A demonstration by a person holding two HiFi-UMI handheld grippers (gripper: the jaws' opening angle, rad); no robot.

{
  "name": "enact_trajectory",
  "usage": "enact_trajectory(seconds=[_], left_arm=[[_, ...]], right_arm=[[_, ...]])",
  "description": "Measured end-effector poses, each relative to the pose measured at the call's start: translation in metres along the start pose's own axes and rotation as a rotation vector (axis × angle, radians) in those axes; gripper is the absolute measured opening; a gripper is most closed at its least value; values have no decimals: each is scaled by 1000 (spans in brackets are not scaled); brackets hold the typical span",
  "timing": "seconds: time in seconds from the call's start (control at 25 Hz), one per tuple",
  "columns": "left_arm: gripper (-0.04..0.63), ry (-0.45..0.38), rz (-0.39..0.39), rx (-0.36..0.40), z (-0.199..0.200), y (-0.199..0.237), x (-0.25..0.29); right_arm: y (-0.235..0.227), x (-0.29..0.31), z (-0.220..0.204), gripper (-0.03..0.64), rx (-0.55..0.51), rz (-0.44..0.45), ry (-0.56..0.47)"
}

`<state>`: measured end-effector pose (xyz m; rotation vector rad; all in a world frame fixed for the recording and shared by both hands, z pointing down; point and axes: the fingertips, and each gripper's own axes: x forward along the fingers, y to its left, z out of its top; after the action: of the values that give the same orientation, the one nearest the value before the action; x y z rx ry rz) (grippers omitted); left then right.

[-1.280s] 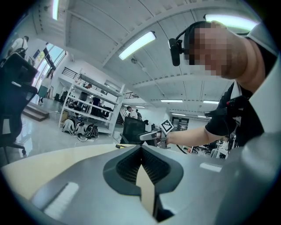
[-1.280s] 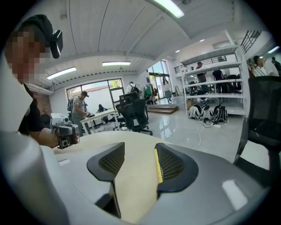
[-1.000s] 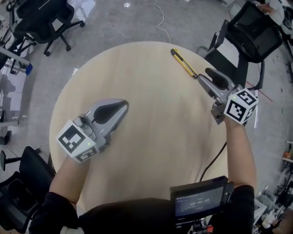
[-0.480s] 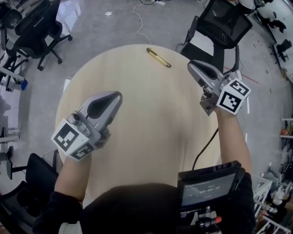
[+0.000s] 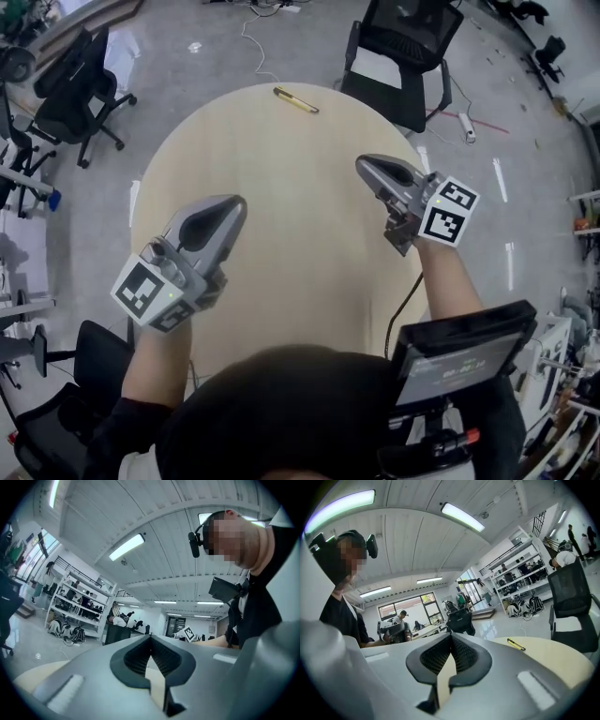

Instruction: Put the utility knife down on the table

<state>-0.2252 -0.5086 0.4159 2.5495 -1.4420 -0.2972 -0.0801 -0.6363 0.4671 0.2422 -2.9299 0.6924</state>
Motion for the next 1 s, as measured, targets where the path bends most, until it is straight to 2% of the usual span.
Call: enact_trajectory(seconds=[0.4, 0.6, 0.84, 1.0], left_arm=[[-2, -35, 25, 28, 57, -67, -119], [-2, -59, 6, 38, 77, -94, -166], [-2, -62, -38, 48, 86, -119, -209], [-2, -57, -25, 62, 88, -131, -230]], right_arm=[[138, -51, -1, 14, -8, 14, -67], [199, -73, -4, 14, -18, 11, -99], [249, -87, -4, 14, -33, -11, -139], [273, -93, -1, 14, -77, 4, -150]])
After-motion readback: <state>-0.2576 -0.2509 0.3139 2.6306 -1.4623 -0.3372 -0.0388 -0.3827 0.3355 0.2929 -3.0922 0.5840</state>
